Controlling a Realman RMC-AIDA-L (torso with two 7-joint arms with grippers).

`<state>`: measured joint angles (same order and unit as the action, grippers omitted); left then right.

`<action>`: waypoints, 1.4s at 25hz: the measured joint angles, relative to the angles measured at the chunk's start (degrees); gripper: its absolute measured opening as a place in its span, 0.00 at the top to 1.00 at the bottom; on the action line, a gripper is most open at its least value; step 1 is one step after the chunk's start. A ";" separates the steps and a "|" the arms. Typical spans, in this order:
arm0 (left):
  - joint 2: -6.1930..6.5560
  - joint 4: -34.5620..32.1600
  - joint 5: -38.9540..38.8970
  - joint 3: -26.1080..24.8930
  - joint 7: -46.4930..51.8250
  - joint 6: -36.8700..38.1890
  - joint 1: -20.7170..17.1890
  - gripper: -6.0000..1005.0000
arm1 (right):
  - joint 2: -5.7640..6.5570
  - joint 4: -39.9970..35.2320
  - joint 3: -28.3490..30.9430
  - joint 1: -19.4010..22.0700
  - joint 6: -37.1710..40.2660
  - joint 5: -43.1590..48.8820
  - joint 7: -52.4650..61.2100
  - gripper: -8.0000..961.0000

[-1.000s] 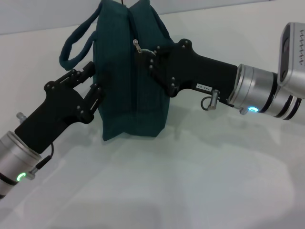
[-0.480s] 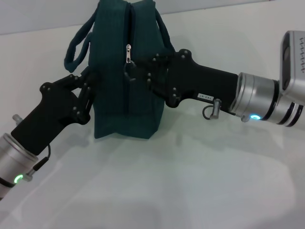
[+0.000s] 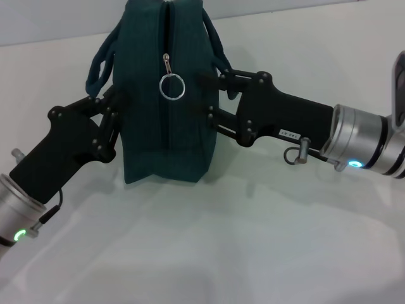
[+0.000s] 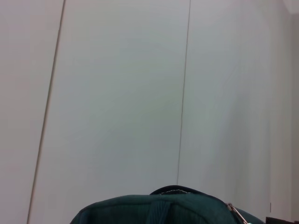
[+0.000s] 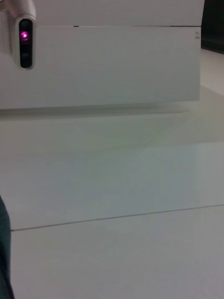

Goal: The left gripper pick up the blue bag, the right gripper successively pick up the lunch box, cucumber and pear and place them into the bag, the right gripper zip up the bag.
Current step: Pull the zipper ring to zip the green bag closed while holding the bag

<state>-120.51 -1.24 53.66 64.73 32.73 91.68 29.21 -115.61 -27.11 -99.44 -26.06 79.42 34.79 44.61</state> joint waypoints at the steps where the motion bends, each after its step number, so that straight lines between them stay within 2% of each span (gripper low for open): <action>1: 0.05 -0.03 0.02 0.04 -0.09 0.00 -0.09 0.94 | 0.11 -0.11 0.00 0.05 0.33 -0.01 0.05 0.55; 8: 0.06 -0.86 1.41 0.27 -1.59 0.08 -0.49 0.94 | 0.77 -1.72 0.05 -0.36 0.64 1.52 6.05 0.55; 21: 0.14 -0.88 1.96 0.46 -2.13 0.09 -1.08 0.94 | 0.39 -2.40 0.83 -0.47 -3.12 2.46 10.59 0.56; 35: 0.12 -0.87 3.12 0.48 -3.16 0.44 -0.84 0.94 | 0.29 -1.85 0.10 -2.73 -7.48 4.74 17.18 0.56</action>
<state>-120.38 -2.11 56.78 65.21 29.56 92.12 28.37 -115.32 -28.96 -99.35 -28.79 71.94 39.53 61.80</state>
